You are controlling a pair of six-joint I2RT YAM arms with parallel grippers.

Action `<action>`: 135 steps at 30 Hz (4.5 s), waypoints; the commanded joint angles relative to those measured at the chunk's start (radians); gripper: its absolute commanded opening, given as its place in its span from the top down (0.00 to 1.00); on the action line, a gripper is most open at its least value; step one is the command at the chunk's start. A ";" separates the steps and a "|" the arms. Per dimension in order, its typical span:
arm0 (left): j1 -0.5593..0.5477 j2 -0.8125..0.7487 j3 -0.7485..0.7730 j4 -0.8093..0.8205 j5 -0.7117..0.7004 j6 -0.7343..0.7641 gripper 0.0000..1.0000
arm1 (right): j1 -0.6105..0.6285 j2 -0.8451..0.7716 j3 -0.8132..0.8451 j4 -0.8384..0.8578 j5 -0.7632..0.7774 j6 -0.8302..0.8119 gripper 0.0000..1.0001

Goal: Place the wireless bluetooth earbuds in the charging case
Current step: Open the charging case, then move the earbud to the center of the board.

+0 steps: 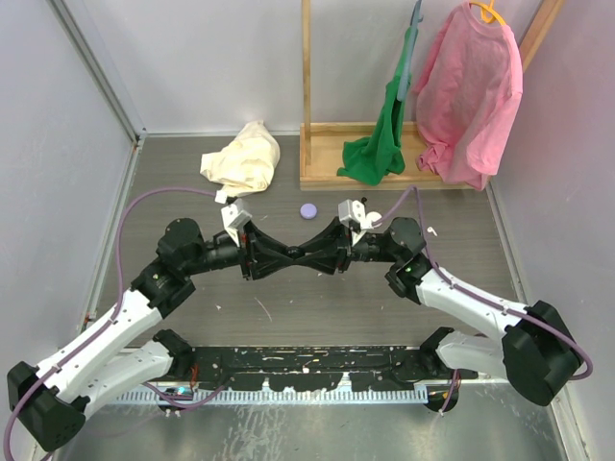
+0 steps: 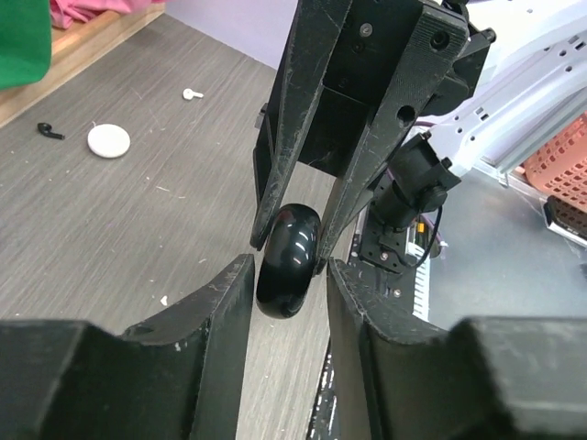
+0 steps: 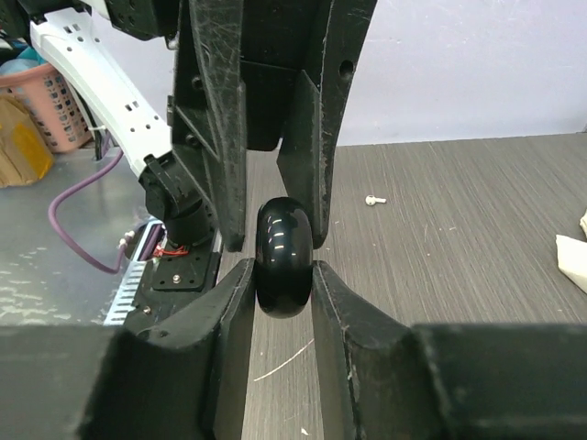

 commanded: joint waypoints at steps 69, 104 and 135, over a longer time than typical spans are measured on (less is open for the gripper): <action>-0.004 -0.022 -0.190 0.429 0.042 0.075 1.00 | -0.008 -0.018 0.052 0.051 0.038 0.071 0.53; -0.005 0.013 -0.313 0.481 -0.144 0.108 1.00 | -0.015 -0.055 0.174 -0.438 0.524 -0.154 0.50; 0.048 0.014 -0.401 0.484 -0.343 0.089 1.00 | -0.244 0.727 0.364 -0.235 1.388 -0.063 0.58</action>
